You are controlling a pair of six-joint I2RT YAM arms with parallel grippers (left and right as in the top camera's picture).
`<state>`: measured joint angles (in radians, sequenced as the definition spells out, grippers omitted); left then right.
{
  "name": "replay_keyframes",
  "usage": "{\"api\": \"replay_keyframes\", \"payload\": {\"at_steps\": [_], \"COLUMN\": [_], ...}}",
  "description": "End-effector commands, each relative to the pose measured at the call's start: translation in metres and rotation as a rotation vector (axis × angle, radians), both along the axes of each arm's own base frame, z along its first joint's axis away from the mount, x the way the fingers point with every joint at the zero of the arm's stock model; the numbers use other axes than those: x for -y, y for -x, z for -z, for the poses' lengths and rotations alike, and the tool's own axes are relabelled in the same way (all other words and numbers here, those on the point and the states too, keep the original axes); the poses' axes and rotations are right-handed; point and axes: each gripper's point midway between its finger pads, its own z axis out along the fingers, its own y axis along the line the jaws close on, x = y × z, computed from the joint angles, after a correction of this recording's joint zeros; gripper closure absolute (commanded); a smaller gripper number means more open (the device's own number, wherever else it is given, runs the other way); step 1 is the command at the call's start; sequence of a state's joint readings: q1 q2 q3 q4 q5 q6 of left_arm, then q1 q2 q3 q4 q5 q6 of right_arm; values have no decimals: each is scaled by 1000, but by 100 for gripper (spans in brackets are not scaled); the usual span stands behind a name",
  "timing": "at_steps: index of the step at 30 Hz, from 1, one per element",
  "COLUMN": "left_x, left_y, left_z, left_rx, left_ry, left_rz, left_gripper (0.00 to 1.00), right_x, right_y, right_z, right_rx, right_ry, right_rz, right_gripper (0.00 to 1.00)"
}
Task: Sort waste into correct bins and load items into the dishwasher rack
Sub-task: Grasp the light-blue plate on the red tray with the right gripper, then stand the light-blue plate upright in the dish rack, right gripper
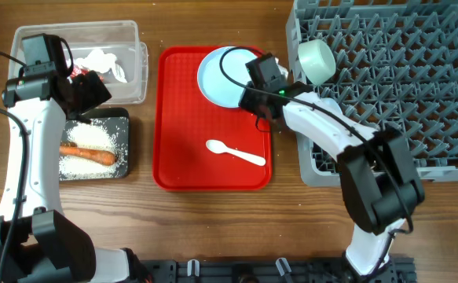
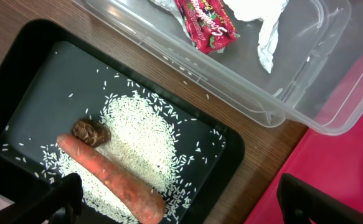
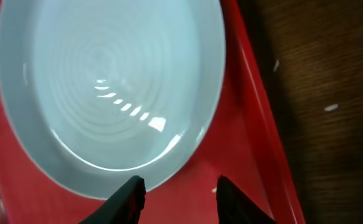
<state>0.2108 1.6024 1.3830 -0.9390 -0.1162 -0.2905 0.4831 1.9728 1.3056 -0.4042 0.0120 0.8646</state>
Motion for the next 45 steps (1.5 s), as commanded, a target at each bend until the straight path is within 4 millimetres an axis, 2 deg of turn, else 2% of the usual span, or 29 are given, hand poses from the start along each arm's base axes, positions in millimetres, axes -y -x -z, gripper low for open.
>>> {"api": "replay_keyframes", "payload": {"at_steps": [1,3,5,10,12,14,15,16,17,19,20,21,22,23,25,26,28,30,31,34,37,39,43,45], "left_x": [-5,-5,-5,-5,-5,-5,-5,-5,-5,-5,-5,-5,-5,-5,-5,-5,-5,-5,-5,-5,-5,-5,-5,-5], "left_y": [-2,-2,-2,-2,-2,-2,-2,-2,-2,-2,-2,-2,-2,-2,-2,-2,-2,-2,-2,-2,-2,-2,-2,-2], "left_z": [-10,-10,-10,-10,-10,-10,-10,-10,-10,-10,-10,-10,-10,-10,-10,-10,-10,-10,-10,-10,-10,-10,-10,-10], "left_rx": [26,26,26,26,26,26,26,26,26,26,26,26,26,26,26,26,26,26,26,26,26,26,26,26], "left_ry": [-15,-15,-15,-15,-15,-15,-15,-15,-15,-15,-15,-15,-15,-15,-15,-15,-15,-15,-15,-15,-15,-15,-15,-15], "left_rz": [-16,-16,-16,-16,-15,-16,-16,-16,-16,-16,-15,-16,-16,-15,-16,-16,-16,-15,-15,-15,-16,-16,-16,-16], "left_gripper": [0,0,0,0,0,0,0,0,0,0,0,0,0,0,0,0,0,0,0,0,0,0,0,0], "right_x": [9,7,6,8,1,-7,-10,-14,-15,-5,18,41,88,120,160,186,216,234,248,273,289,293,281,280], "right_y": [-1,-6,-8,3,9,5,-1,-11,-15,-17,-14,-9,5,17,38,51,65,65,61,50,37,29,7,-1], "right_z": [24,38,42,47,44,29,15,-18,-40,-104,-140,-166,-209,-237,-280,-305,-325,-321,-312,-288,-263,-244,-198,-184], "right_rx": [-33,-34,-31,-67,-75,-43,-6,76,127,264,332,382,447,488,543,557,510,434,371,216,79,37,12,-8], "right_ry": [41,35,33,75,63,43,39,35,33,80,164,253,434,557,749,901,1106,1201,1242,1332,1397,1386,1281,1281], "right_rz": [81,97,97,5,-91,-142,-164,-207,-229,-287,-256,-216,-110,-37,34,76,88,58,44,-34,-125,-153,-279,-293], "right_gripper": [59,60,64,96,96,96,96,96,96,96,96,96,96,96,96,96,96,96,96,96,95,95,93,86]}}
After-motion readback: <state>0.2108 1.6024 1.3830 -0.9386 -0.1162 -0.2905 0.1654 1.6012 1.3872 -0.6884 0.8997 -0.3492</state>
